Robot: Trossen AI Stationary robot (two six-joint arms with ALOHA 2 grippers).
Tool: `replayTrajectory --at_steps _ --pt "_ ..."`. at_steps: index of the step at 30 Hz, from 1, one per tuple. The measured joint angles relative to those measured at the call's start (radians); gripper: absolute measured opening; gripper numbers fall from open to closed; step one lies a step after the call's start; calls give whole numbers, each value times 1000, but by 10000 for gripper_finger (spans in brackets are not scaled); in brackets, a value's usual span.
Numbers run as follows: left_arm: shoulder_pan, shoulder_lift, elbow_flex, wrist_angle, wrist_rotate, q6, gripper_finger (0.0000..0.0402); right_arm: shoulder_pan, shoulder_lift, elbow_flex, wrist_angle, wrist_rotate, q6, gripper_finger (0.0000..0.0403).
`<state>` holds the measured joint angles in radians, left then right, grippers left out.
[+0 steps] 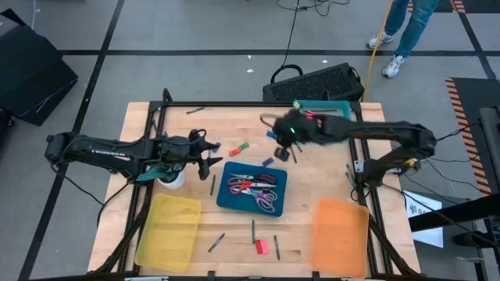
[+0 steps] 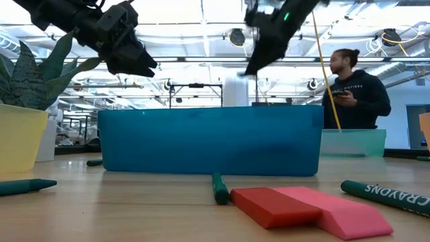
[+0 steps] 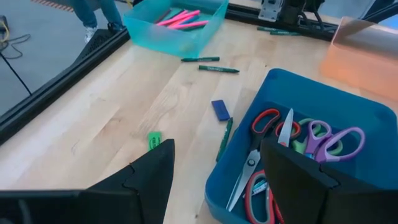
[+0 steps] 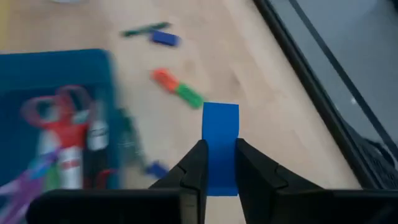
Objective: Sort crayons/erasers/pens/pencils in bins
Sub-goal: Put the blue eraser into the orange bin
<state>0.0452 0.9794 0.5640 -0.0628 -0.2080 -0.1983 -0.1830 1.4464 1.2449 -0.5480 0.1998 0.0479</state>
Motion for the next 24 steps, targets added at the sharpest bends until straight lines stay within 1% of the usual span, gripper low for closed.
replayTrajectory --at_steps 3,5,11,17,21,24 --pt "0 0 0 18 0 11 241 146 -76 0 -38 61 49 56" --pt "0 0 0 29 -1 11 241 255 -105 1 -47 80 86 56" --pt "0 0 0 54 -1 -30 241 571 -111 1 -54 89 246 55" --pt "0 17 0 -10 -17 -157 241 845 -90 2 -91 85 521 55" --pt "0 49 17 -42 -21 -228 241 993 -76 2 -222 76 752 55" --pt "0 100 95 -119 -22 -270 241 1078 -47 2 -338 32 904 55"
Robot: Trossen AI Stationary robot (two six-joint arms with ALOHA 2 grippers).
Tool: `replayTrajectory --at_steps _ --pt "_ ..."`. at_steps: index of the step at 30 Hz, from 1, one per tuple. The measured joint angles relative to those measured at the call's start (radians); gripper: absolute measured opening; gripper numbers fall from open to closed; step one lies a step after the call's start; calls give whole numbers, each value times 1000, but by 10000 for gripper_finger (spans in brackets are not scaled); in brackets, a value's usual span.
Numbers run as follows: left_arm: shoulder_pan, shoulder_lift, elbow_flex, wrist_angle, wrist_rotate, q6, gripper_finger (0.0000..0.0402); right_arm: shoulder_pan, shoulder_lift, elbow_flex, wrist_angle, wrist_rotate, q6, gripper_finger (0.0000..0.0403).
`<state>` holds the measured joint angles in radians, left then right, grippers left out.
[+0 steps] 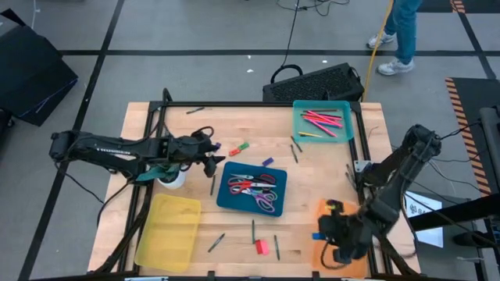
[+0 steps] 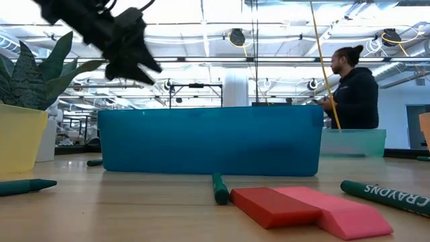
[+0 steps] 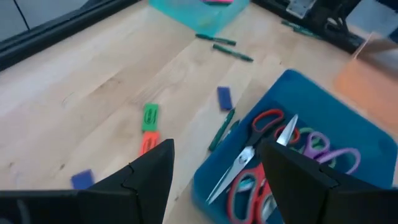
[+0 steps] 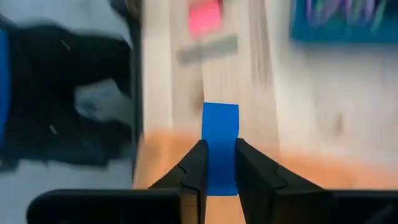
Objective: Sort crayons/erasers/pens/pencils in bins
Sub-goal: Put the blue eraser into the orange bin
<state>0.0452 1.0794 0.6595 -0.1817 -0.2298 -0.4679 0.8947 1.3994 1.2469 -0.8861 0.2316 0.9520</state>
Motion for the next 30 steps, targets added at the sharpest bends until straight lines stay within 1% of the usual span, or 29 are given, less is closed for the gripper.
replayTrajectory --at_steps 3,5,8,11,15,18,21,24,28,30 --pt "3 63 100 -91 -5 8 241 50 49 0 -93 -50 85 55" --pt "15 111 170 -122 -6 31 241 79 92 0 -157 -66 133 55" --pt "52 168 248 -216 -15 40 241 90 152 -10 -221 -108 173 55" --pt "114 223 283 -288 -23 3 241 95 190 -66 -185 -163 201 57" --pt "199 288 291 -303 5 -32 241 95 212 -166 -81 -230 219 58" --pt "240 345 292 -349 19 -33 241 92 208 -228 -11 -235 236 57" --pt "264 407 305 -370 19 -38 241 88 206 -262 26 -235 238 58" --pt "277 493 376 -382 21 -37 241 88 206 -294 74 -285 232 59" --pt "284 602 505 -515 -4 -19 241 87 206 -318 79 -308 233 60" --pt "296 640 539 -562 -8 -3 241 88 205 -322 79 -307 236 61"
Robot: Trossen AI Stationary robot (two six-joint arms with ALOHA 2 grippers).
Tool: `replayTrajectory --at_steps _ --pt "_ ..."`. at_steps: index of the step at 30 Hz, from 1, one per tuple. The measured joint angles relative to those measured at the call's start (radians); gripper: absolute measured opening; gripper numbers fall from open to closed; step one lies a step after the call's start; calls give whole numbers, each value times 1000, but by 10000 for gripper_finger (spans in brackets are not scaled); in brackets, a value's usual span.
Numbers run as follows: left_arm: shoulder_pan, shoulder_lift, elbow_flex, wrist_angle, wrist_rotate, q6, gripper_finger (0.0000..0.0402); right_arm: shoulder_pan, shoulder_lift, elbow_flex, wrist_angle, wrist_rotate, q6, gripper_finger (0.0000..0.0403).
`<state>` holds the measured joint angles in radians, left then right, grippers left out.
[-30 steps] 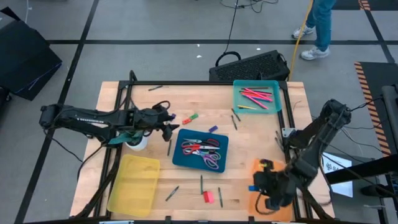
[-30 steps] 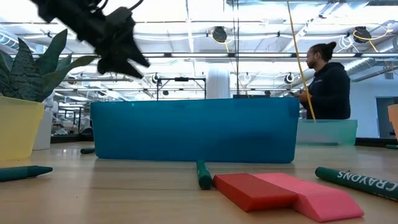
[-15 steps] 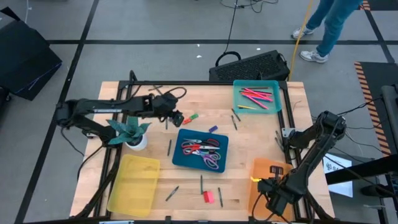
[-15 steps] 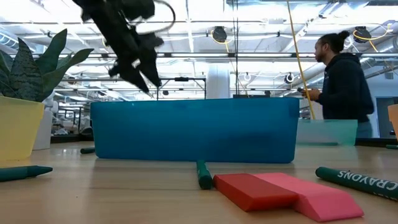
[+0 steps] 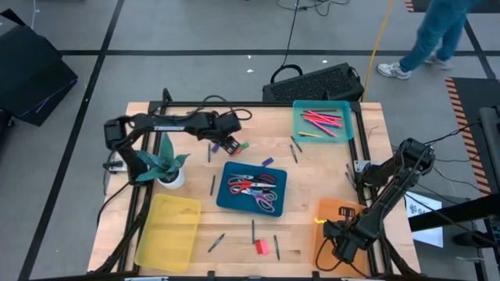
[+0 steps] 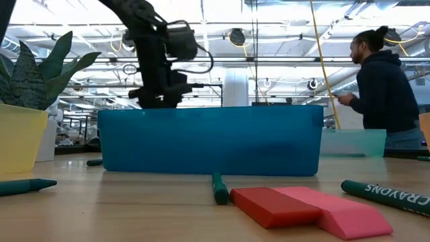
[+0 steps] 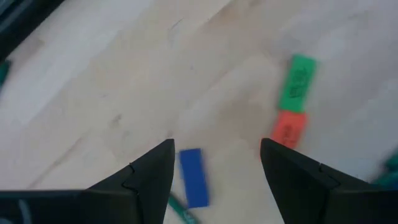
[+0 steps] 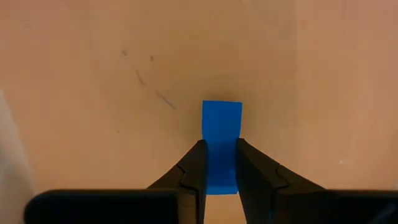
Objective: Sort crayons/erasers/pens/pencils in bins
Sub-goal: Put the blue eraser into the orange bin
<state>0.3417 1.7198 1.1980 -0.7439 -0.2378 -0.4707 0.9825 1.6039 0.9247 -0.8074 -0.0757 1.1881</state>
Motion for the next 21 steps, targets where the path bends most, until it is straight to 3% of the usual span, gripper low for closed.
replayTrajectory --at_steps 21 --pt "24 33 -22 -54 9 -50 241 -27 -1 -65 35 -9 -36 79"
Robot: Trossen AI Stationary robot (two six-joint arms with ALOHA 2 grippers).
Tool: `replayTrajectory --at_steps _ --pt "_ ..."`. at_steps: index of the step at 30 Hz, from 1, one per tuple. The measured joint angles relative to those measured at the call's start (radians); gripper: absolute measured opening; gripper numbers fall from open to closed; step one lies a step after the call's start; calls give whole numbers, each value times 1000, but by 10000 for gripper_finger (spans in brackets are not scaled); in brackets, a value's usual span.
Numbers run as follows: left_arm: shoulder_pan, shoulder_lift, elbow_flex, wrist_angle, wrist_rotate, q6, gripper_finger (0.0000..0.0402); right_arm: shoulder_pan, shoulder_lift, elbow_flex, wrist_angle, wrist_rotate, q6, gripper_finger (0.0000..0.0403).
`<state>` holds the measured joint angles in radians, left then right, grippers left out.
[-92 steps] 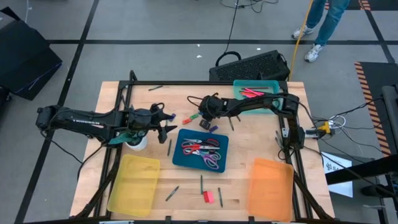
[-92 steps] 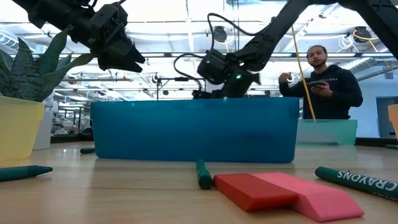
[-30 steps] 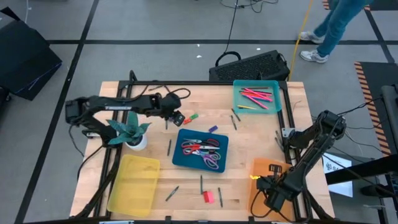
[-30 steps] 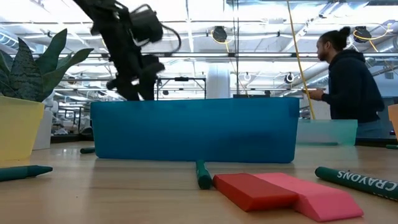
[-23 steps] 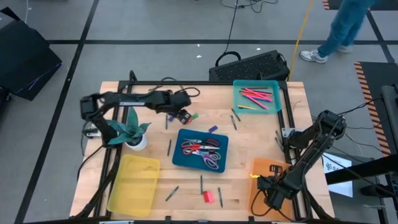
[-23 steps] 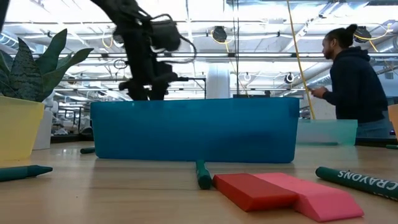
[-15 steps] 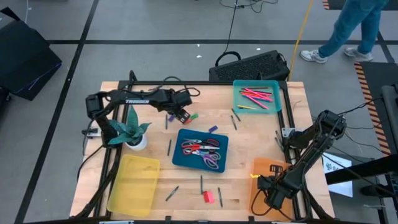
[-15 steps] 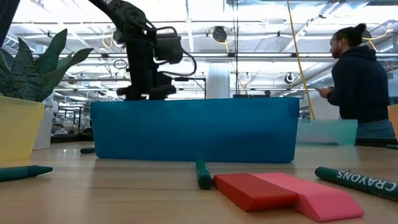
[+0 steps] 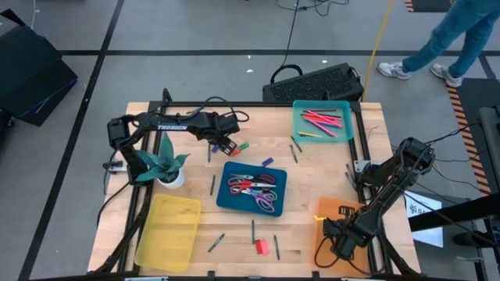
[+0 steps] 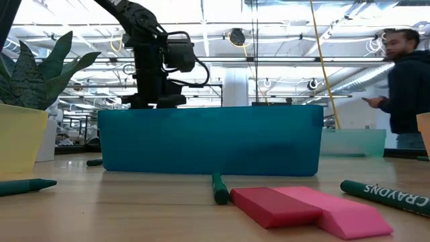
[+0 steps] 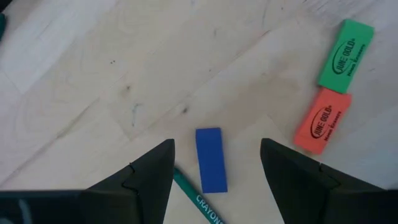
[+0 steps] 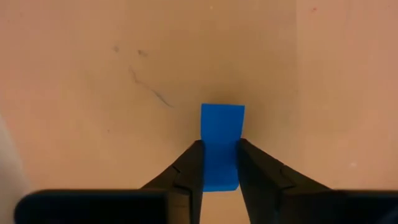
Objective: Sort crayons/erasers/pens/pencils in bins
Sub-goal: Put the blue eraser into the orange bin, then put the purple eraser into the orange bin
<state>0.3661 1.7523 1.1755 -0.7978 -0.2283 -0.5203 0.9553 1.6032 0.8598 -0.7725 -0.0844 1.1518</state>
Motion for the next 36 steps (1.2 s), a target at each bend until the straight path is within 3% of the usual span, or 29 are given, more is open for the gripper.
replayTrajectory --at_steps 11,17,20,25,36 --pt "0 0 -1 -107 -6 -6 241 -72 -28 34 -80 -22 -46 178" --pt "-1 0 -77 -16 24 -6 241 -83 -65 87 -112 -21 -115 219" --pt "-1 0 -121 75 75 -3 241 -87 -76 103 -110 -22 -124 225" --pt "4 0 -121 102 72 -14 231 -110 -77 133 -108 -22 -125 218" --pt "52 108 -112 118 114 -41 135 -181 -78 267 -100 0 -179 210"
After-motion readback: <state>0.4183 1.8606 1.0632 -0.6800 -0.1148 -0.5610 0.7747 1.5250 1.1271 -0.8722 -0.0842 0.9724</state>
